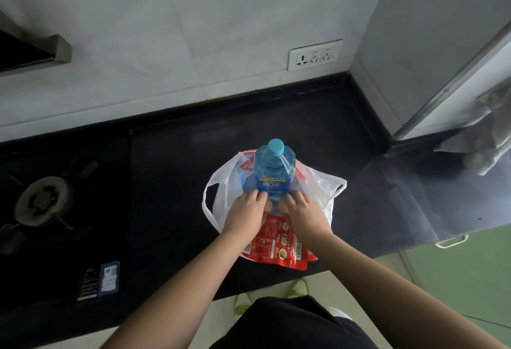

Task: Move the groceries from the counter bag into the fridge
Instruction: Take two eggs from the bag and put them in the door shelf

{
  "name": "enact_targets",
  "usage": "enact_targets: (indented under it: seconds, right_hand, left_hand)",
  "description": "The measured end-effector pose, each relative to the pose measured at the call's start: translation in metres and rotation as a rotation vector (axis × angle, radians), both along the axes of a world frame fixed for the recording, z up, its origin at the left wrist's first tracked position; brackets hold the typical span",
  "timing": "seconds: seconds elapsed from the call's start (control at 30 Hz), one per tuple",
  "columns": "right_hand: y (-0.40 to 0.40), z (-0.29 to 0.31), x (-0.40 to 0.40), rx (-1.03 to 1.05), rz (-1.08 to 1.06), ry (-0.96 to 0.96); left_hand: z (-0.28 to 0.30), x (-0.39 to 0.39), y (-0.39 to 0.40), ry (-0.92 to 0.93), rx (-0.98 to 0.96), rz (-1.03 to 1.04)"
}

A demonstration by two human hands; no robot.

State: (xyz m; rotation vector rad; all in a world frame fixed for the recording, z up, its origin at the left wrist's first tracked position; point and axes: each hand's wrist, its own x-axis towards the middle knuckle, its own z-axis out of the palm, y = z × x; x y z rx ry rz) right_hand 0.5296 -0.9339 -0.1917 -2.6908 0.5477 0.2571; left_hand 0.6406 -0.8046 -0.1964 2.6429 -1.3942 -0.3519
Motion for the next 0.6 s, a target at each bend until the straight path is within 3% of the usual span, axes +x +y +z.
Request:
enact_targets:
  seconds: [0.4,0.6]
  right_hand:
    - [-0.002,-0.004,0.005,-0.054,0.054,0.043]
    - [-0.002,0.002,-0.002,0.054,-0.022,-0.062]
  left_hand:
    - [-0.01,-0.005,0.002,-0.011,0.038,-0.049]
    - [0.01,0.0,0.009,0.046,-0.148,0.017]
